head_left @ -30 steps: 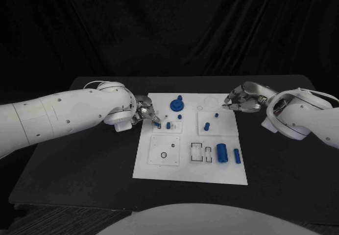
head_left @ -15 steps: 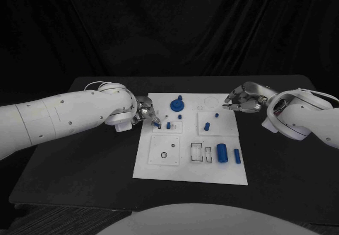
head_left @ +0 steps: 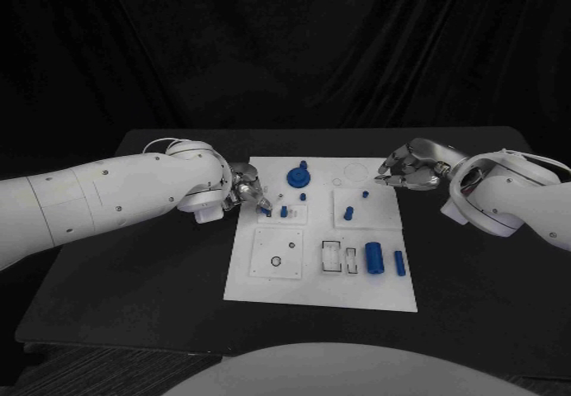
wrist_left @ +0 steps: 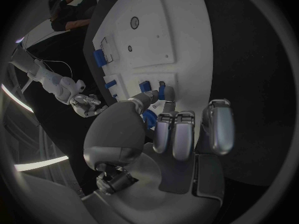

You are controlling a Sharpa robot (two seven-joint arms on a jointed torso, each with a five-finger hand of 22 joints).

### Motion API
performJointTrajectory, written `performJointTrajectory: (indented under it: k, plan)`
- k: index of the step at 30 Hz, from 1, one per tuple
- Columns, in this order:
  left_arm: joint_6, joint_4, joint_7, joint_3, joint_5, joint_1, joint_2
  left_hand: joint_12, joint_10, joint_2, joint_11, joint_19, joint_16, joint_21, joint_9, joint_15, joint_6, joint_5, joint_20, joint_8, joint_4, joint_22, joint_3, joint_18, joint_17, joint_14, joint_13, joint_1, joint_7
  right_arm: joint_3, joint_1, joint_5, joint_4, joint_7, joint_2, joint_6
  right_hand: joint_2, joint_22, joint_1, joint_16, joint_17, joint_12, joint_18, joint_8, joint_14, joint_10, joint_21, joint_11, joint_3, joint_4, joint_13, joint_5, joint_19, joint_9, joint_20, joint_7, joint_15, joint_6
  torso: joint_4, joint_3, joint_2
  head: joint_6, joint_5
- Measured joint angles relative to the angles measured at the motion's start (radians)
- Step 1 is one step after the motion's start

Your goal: Assemble the parts on the task board

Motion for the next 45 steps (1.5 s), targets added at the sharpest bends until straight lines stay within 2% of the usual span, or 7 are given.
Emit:
performJointTrajectory:
  k: [26,29,30,33,38,42,45]
  plan:
    - [0.008,0.004,-0.001,0.0,-0.001,-0.008,0.0,0.0,0.0,0.002,0.0,0.0,0.0,0.0,-0.001,0.0,0.001,-0.006,0.0,0.0,-0.001,0.001,0.001,0.0,0.0,0.0,0.0,0.002,-0.002,0.0,-0.005,0.0,-0.003,0.0,0.001,0.0,0.0,0.0,0.0,0.0,0.0,0.0,0.0,0.0,0.0,0.0,-0.006,0.0,0.0,0.0,0.0,0.0,0.0,-0.001,0.0,0.0,0.0,0.0,-0.0001,0.0006,0.0,0.0,0.001]
    - [0.009,0.003,-0.001,0.001,-0.001,-0.008,0.0,0.0,0.0,0.018,0.0,0.0,0.0,-0.004,-0.001,0.0,0.001,-0.105,0.0,0.0,-0.003,0.001,0.003,0.0,0.0,0.0,0.0,-0.015,-0.003,0.0,-0.005,0.0,-0.003,0.0,0.001,0.0,0.0,0.0,0.0,0.0,0.0,0.0,0.0,0.0,0.0,0.0,-0.006,0.0,0.0,0.0,0.0,0.0,0.0,-0.001,0.0,0.0,0.0,0.0,0.0,0.0005,0.0,0.0,0.001]
    - [0.009,0.002,-0.002,0.001,-0.001,-0.008,0.0,0.0,0.0,0.024,0.0,0.0,0.0,-0.004,-0.001,0.0,0.003,-0.151,0.0,-0.005,0.004,0.001,-0.007,0.0,0.0,0.0,0.0,-0.028,-0.008,0.0,-0.005,0.0,-0.004,0.0,0.001,0.0,0.0,0.0,0.0,-0.004,0.0,0.0,0.0,0.0,0.0,0.0,-0.006,0.0,0.0,0.0,0.0,0.0,0.0,-0.001,0.0,0.0,0.0,0.0,-0.0001,0.0005,0.0,0.0,0.001]
    - [0.01,0.0,-0.004,0.0,-0.002,-0.01,0.001,0.0,0.0,0.027,0.0,-0.002,0.0,-0.012,-0.012,0.0,0.013,-0.243,0.002,-0.014,0.056,0.001,-0.079,0.0,0.0,0.0,0.0,-0.074,-0.015,0.0,-0.005,0.0,-0.004,0.0,0.002,0.001,0.0,0.0,0.0,-0.006,0.0,0.0,0.0,0.0,0.0,0.0,-0.006,0.0,0.0,0.0,0.0,0.0,0.0,-0.001,0.0,0.0,0.0,0.0,-0.0001,0.0006,0.0,0.0,0.002]
    - [0.016,-0.003,-0.007,0.0,-0.002,-0.012,0.004,0.0,0.0,0.022,0.0,-0.008,0.0,-0.023,-0.021,0.0,0.003,-0.317,0.008,-0.026,0.136,0.001,-0.175,0.0,0.0,0.0,0.0,-0.148,0.0,0.0,-0.005,0.0,-0.004,0.0,0.002,0.002,0.0,0.001,0.0,-0.006,0.0,0.0,0.0,0.0,0.0,0.0,-0.011,0.0,0.0,0.0,0.0,0.0,0.0,-0.001,0.0,0.0,0.0,0.0,0.0,0.0006,0.0,0.0,0.002]
    - [0.02,-0.005,-0.008,0.0,-0.002,-0.012,0.005,0.0,-0.004,0.028,0.004,-0.011,0.0,-0.026,-0.013,0.004,0.002,-0.331,0.011,-0.024,0.179,0.0,-0.232,0.0,0.0,0.004,0.0,-0.179,0.002,0.0,-0.005,0.0,-0.004,0.0,0.002,0.002,0.0,0.001,0.0,-0.006,0.0,0.0,0.0,0.0,0.0,0.0,-0.011,0.0,0.0,0.0,0.0,0.012,0.0,-0.001,0.0,0.0,0.0,0.0,0.0,0.0006,0.0,0.0,0.002]
    - [0.021,-0.008,-0.008,0.0,-0.001,-0.012,0.006,0.0,-0.004,0.028,0.004,-0.011,0.0,-0.026,0.025,0.004,0.002,-0.331,0.011,0.014,0.196,0.0,-0.266,0.0,0.0,0.004,0.0,-0.183,0.001,0.0,-0.005,0.0,-0.005,0.0,0.002,0.002,0.0,0.0,0.0,-0.006,0.0,0.0,0.0,0.0,0.0,0.0,-0.016,0.0,0.0,0.0,0.0,0.016,0.0,-0.002,0.0,0.0,0.0,0.0,0.0,0.0005,0.0,0.0,0.002]
